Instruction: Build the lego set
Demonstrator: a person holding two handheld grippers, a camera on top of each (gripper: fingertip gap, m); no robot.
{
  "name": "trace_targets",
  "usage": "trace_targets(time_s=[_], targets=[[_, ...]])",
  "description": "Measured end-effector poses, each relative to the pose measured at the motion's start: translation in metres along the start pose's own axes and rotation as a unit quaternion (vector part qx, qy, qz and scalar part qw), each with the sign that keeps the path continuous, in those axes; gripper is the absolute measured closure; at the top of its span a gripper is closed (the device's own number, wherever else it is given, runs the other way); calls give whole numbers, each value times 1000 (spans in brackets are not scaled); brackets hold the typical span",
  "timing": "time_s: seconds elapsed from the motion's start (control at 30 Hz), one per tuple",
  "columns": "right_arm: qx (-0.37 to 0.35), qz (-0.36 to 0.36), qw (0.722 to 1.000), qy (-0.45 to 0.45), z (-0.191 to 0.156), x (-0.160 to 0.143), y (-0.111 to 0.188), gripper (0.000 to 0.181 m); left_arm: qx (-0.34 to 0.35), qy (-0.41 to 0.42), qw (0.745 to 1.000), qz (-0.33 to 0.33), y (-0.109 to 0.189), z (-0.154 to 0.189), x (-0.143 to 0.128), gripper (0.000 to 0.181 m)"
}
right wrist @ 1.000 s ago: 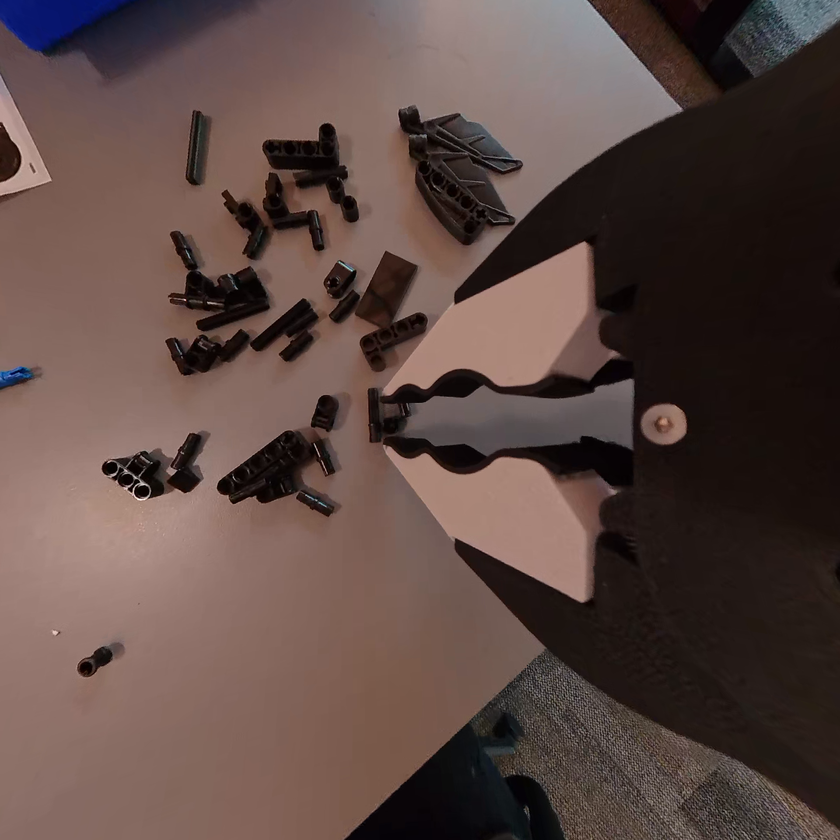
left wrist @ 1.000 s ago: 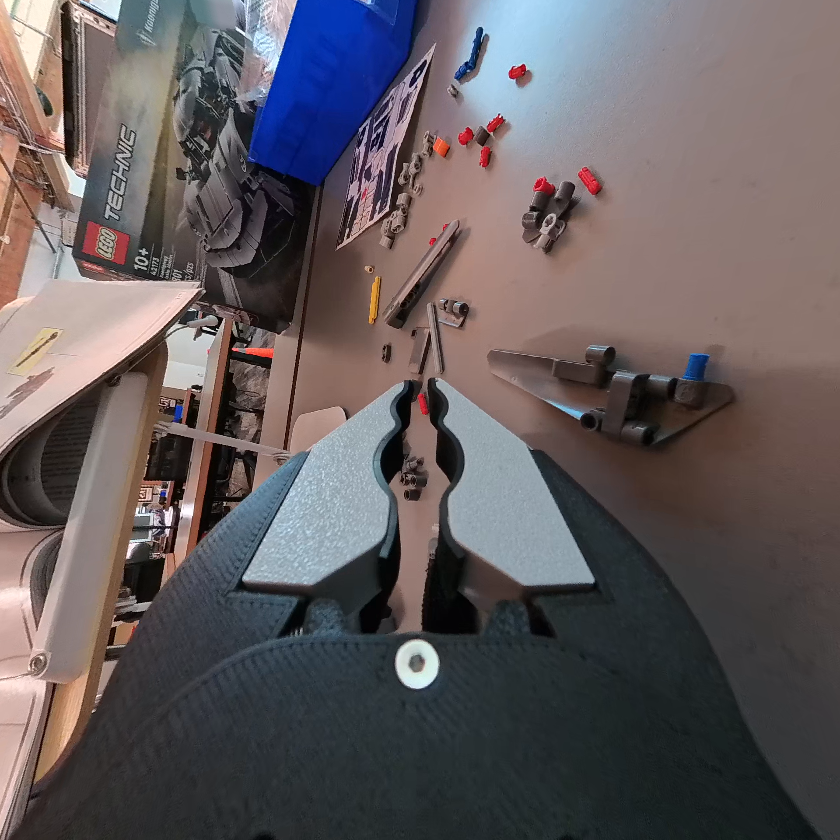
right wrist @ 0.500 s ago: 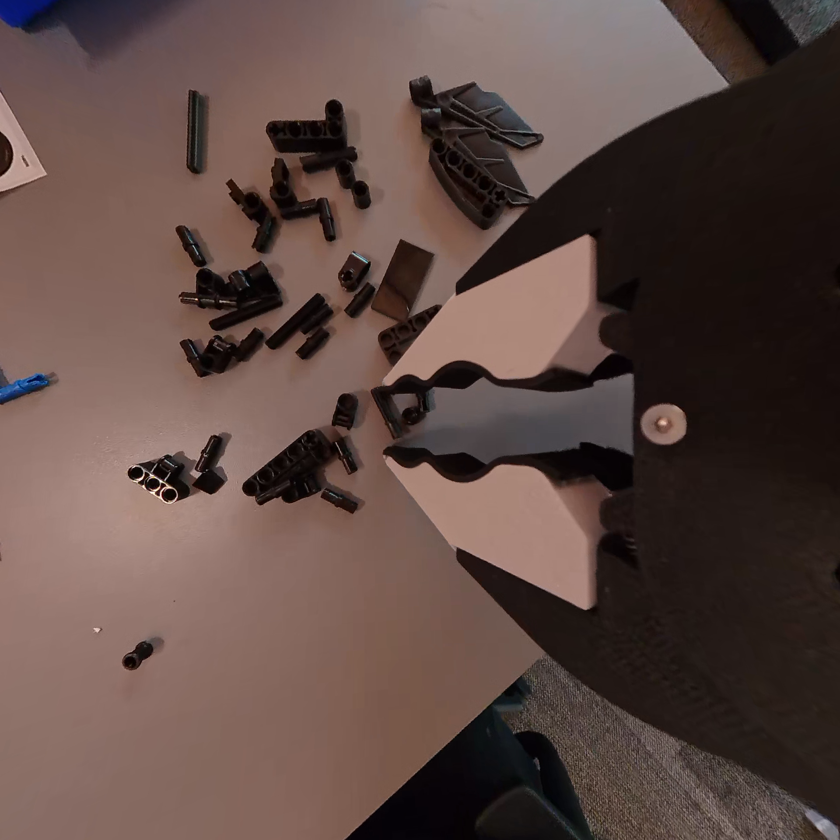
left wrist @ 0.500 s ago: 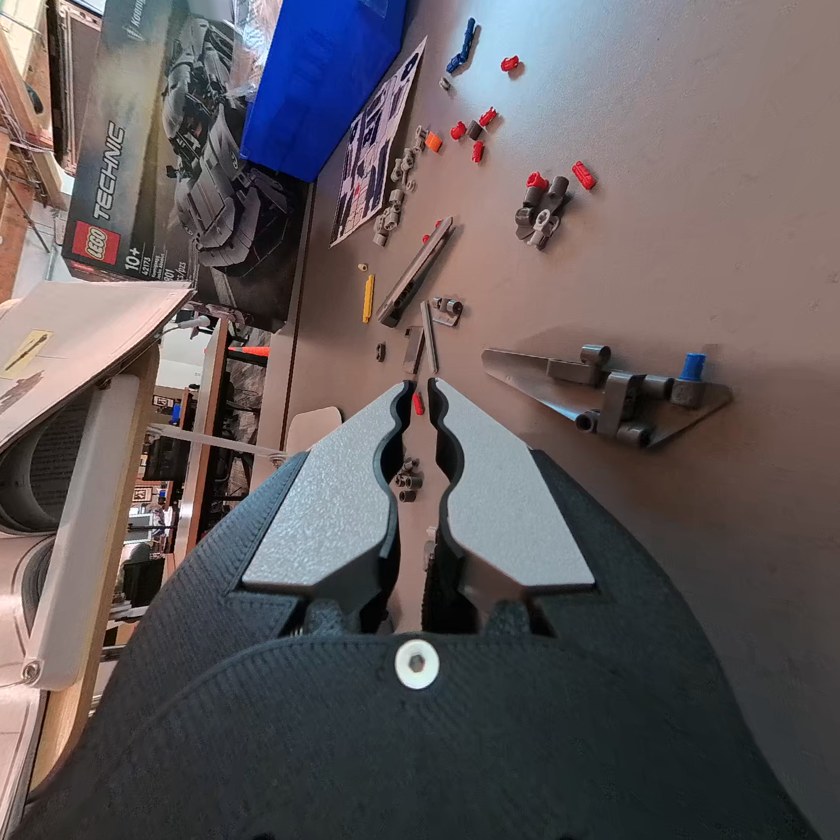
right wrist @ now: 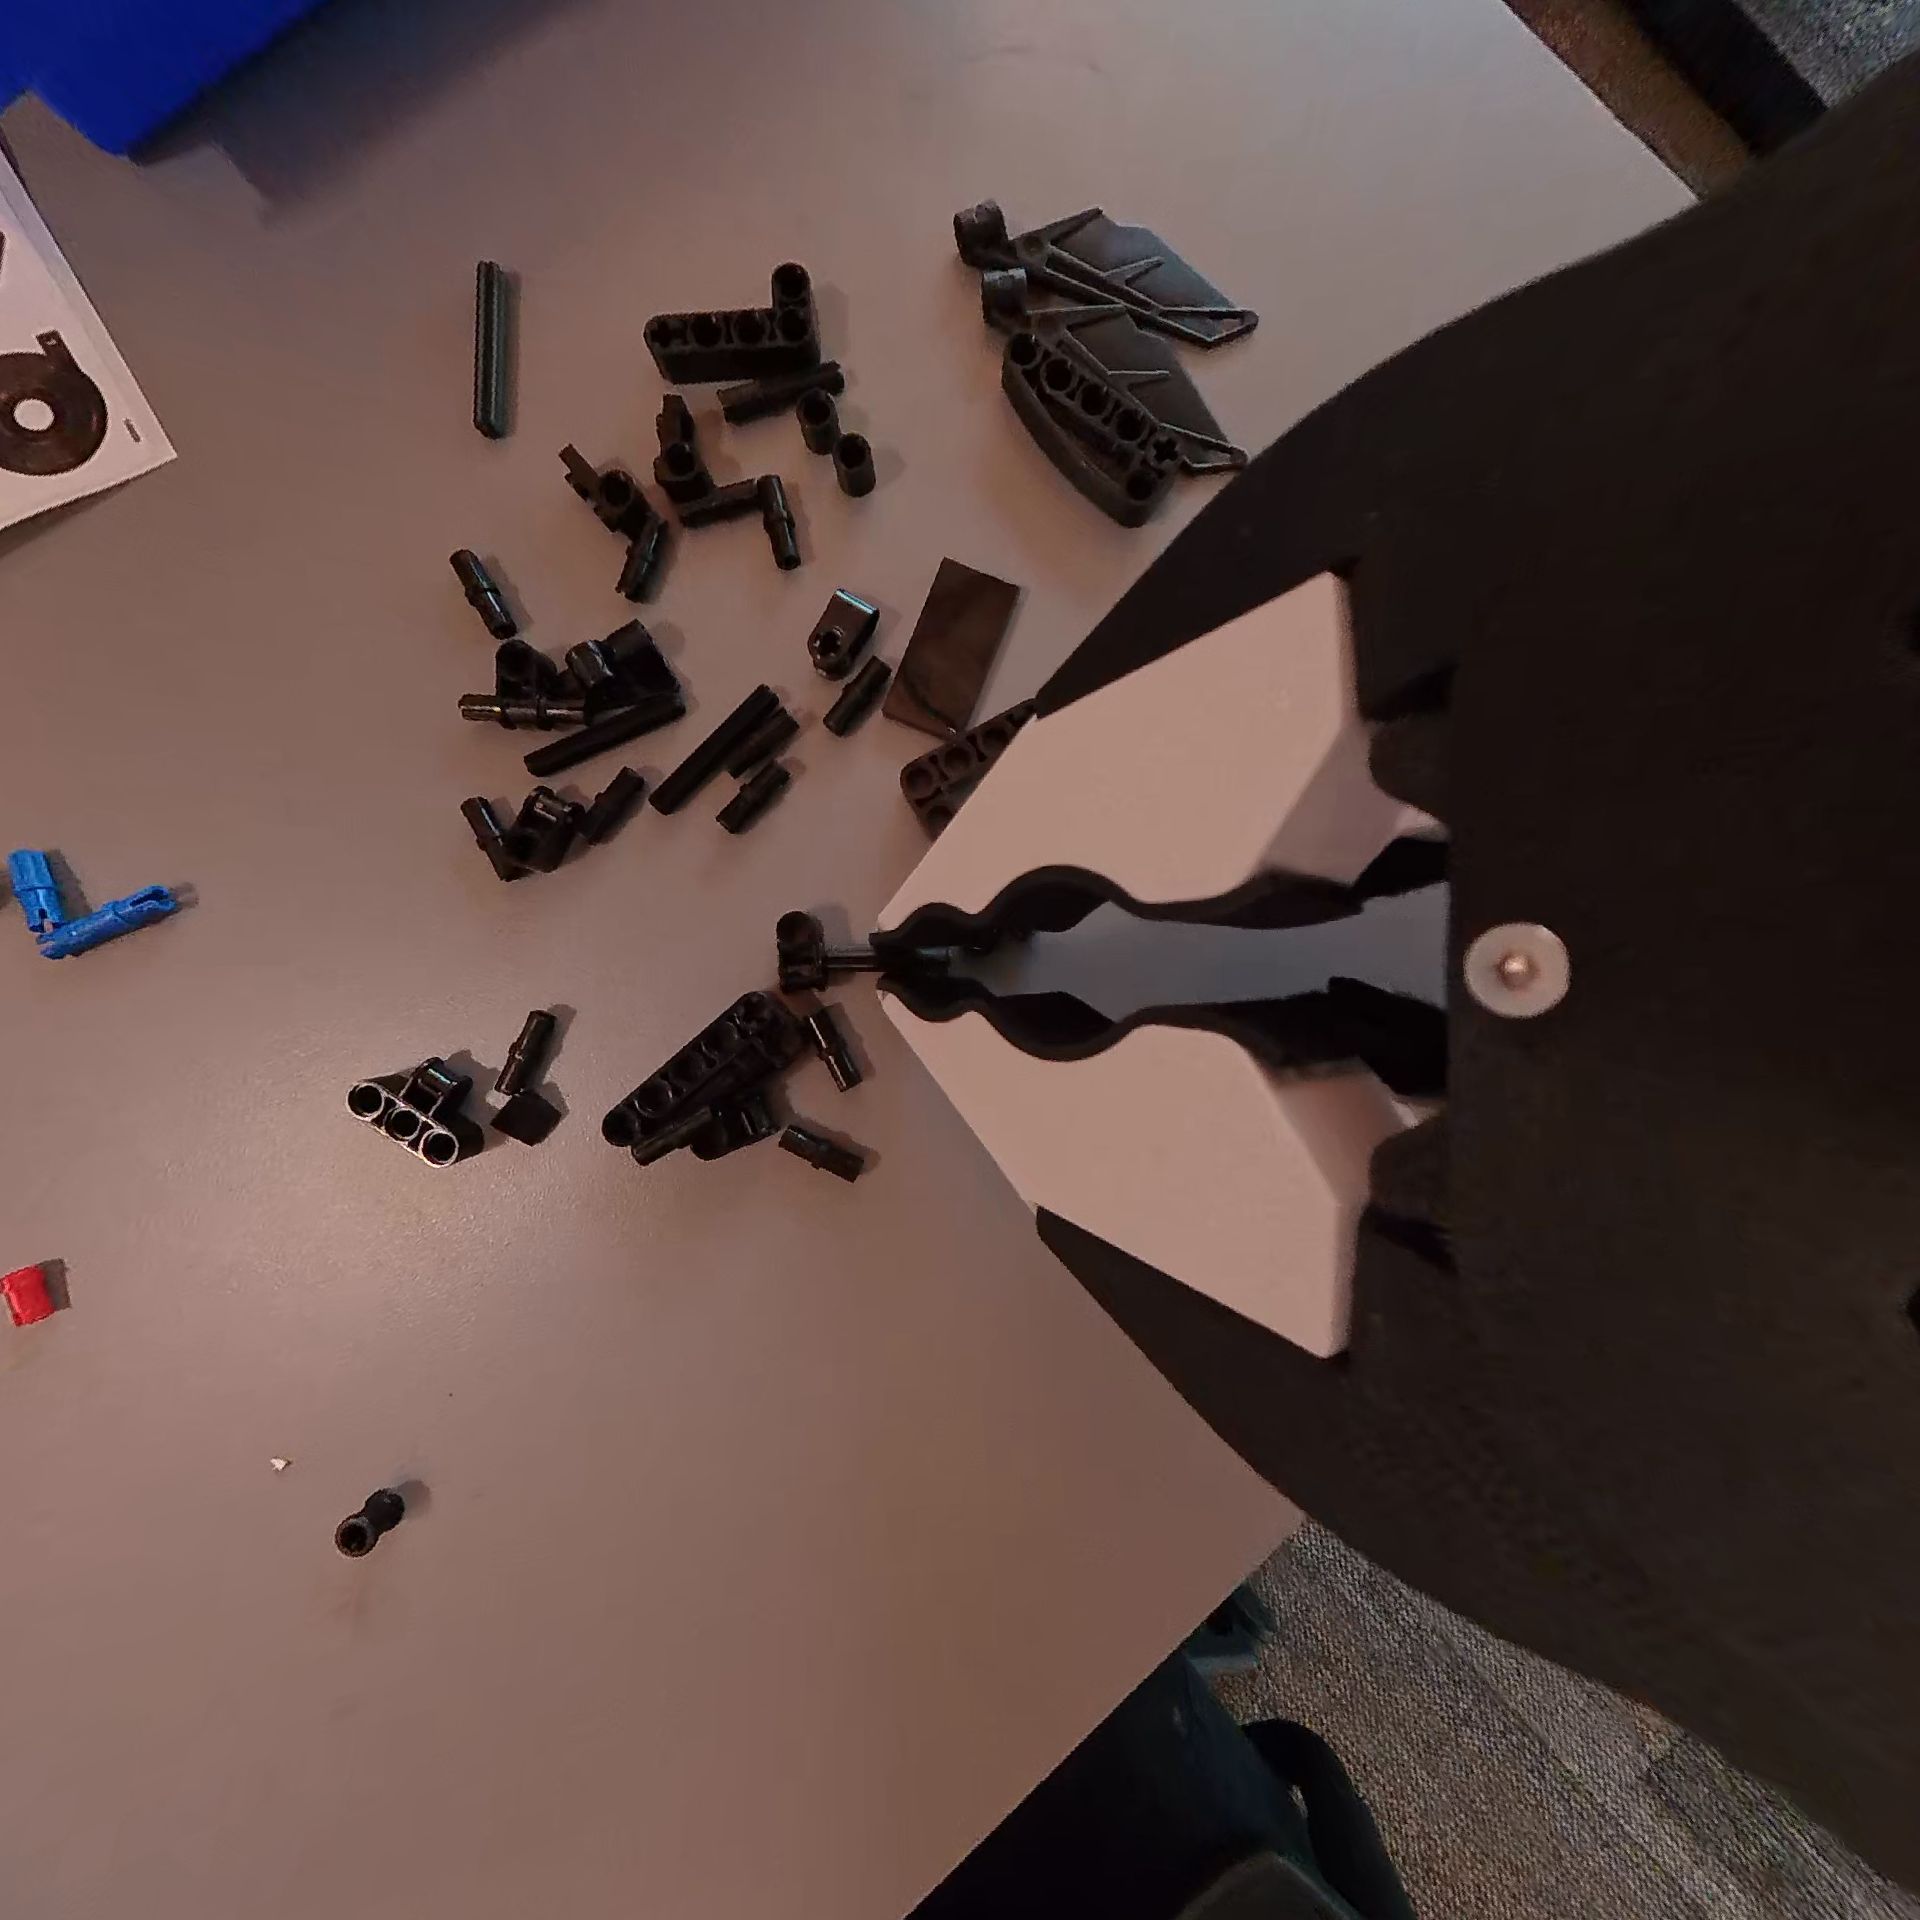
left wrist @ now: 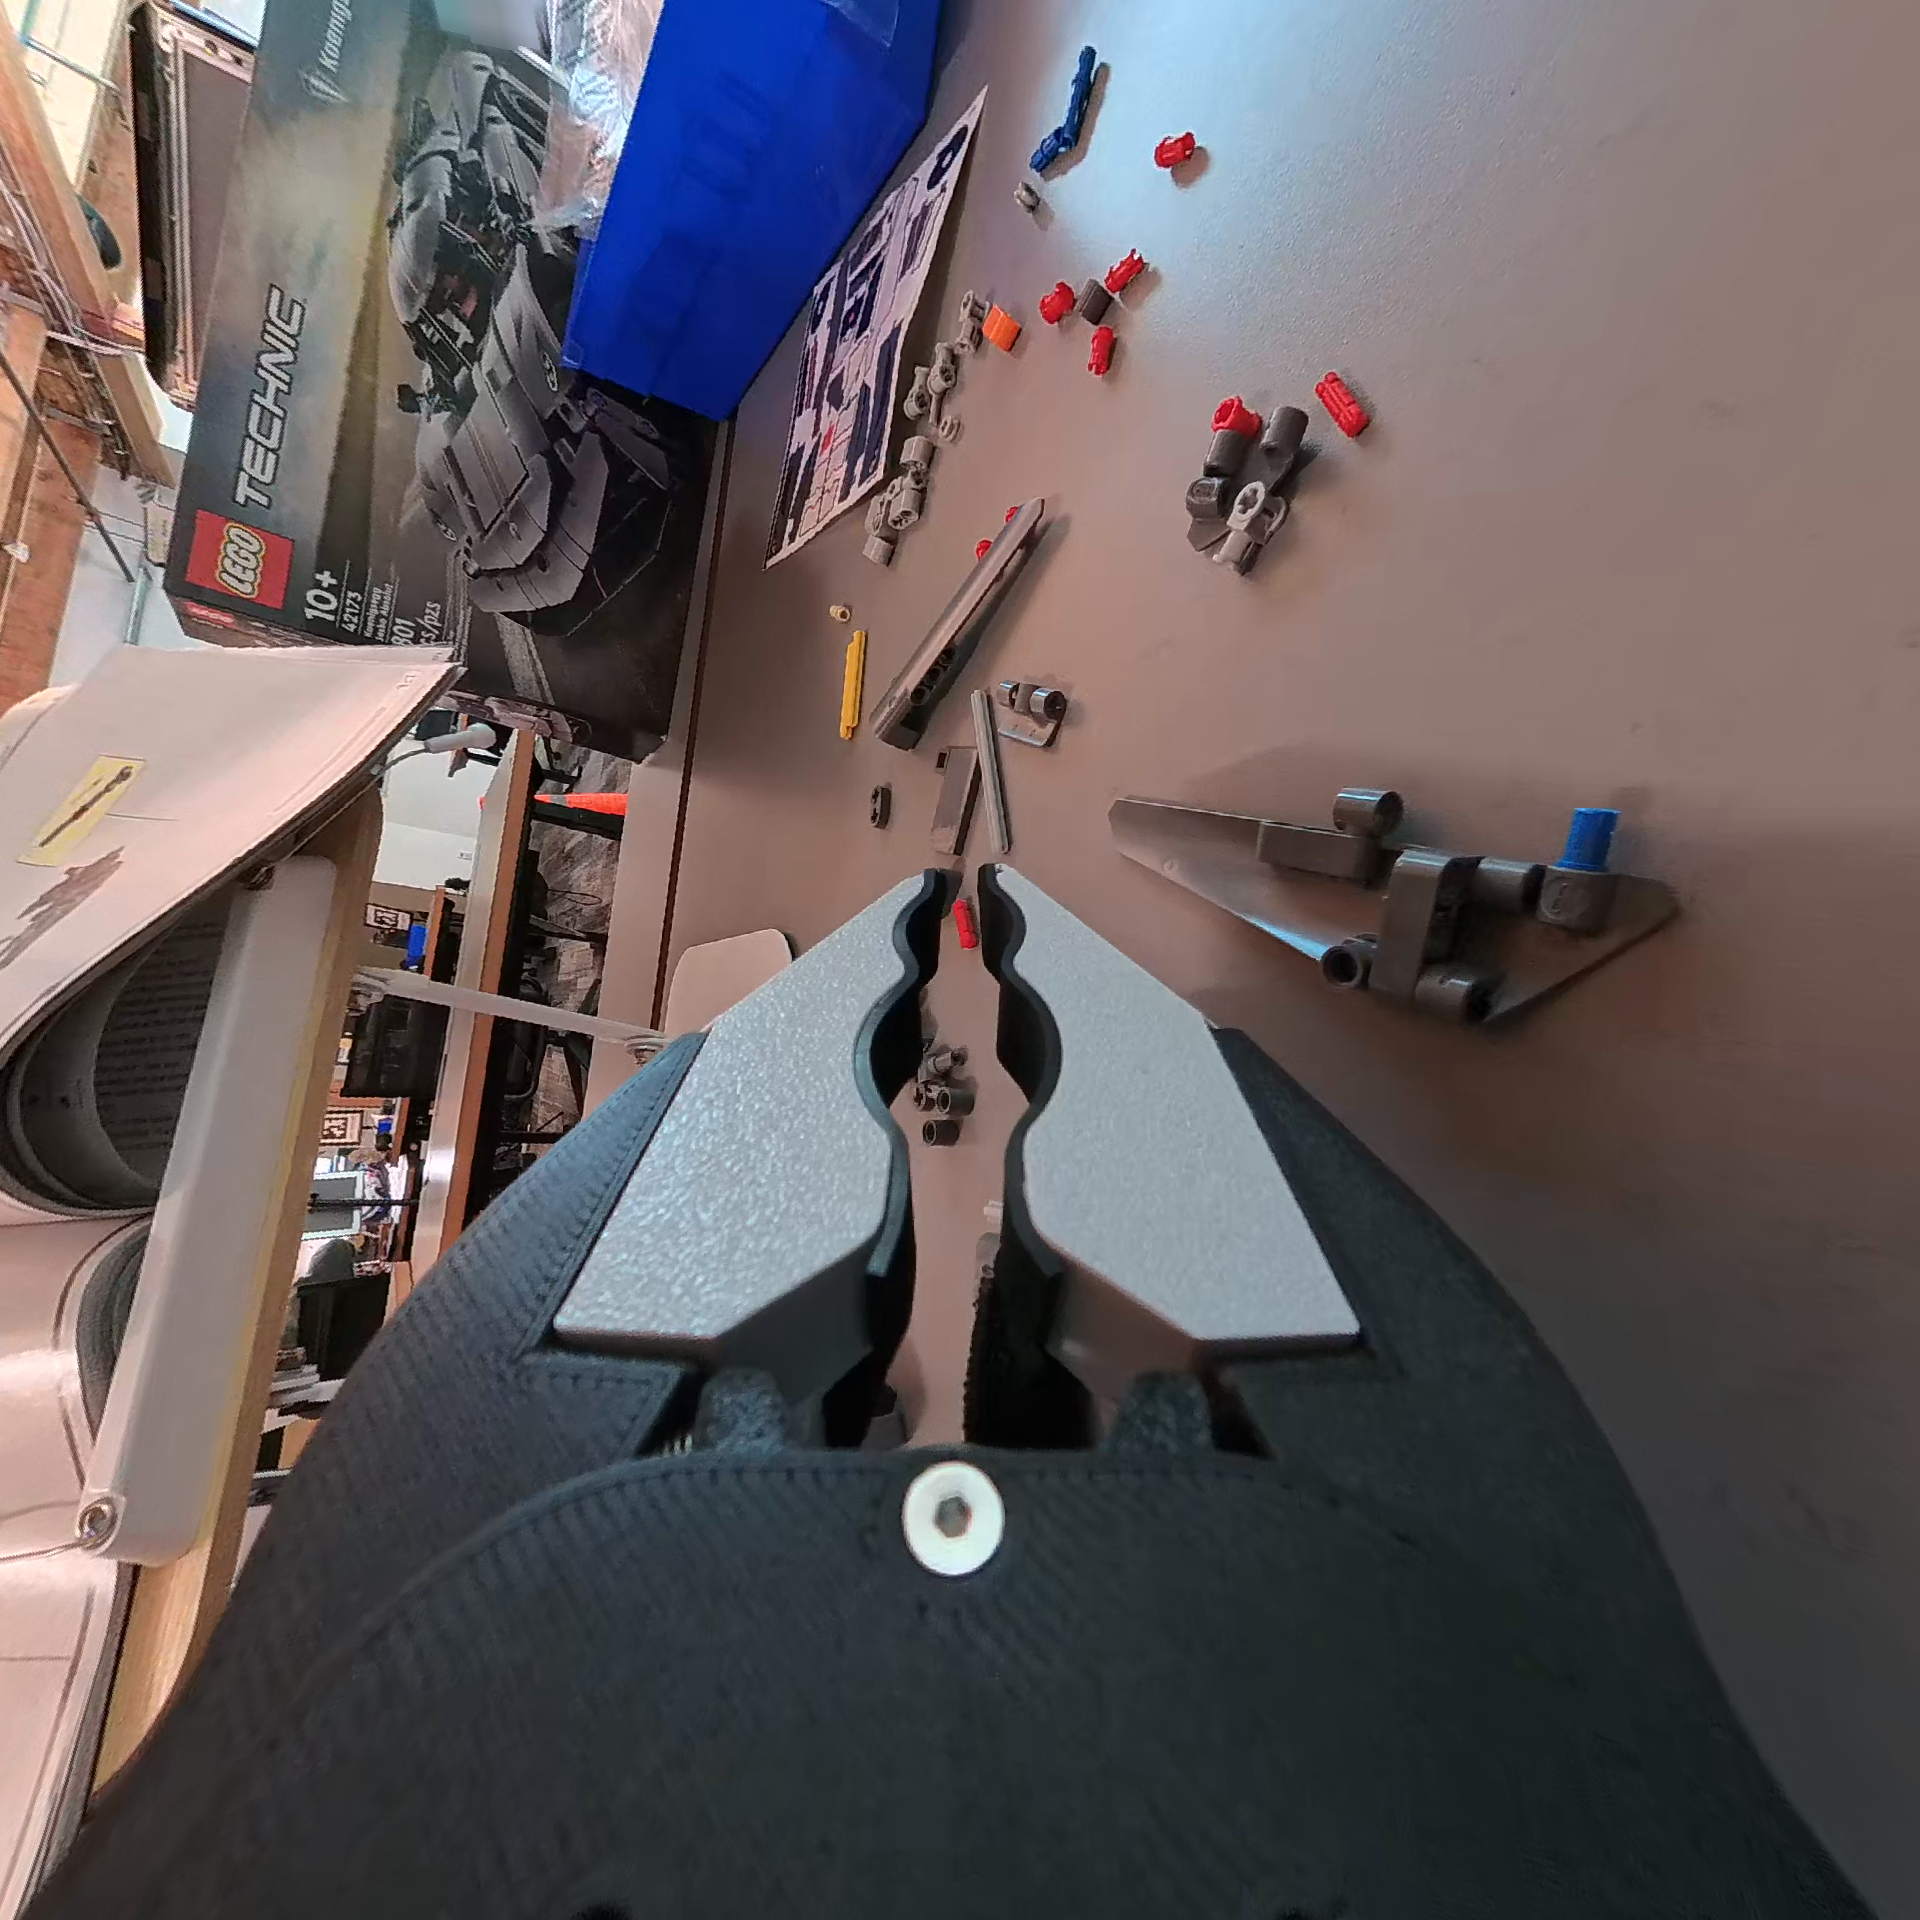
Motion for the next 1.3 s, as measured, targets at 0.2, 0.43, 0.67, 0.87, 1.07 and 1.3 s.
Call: trace_targets(time_s=[0.2,0.43,0.67,0.87,1.07,1.3], targets=[[-5,12,1000,4,-2,0,-1,180,0,-1,1000,-1,-1,0,0,177],[-10,22,1000,3,1,-1,0,181,0,-1,1000,-2,-1,0,0,177],[-16,28,999,6,1,4,3,180,1,0,1000,0,0,-1,0,177],[-23,35,999,11,1,12,10,180,3,1,1000,1,1,-2,0,177],[-33,48,998,22,1,25,23,180,3,4,1000,-1,0,-3,-2,177],[-27,60,996,58,-15,50,27,180,2,3,1000,-1,0,-2,-2,177]])
Point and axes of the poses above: each gripper's, where its closed fingertips meet, y back along the fingers, x out of its top, z = x × y across the jaws, the point moved 5 cm from there along y, back along the fingers, and after that the axes turned 5 degrees about -y, right-handed, at the moved point
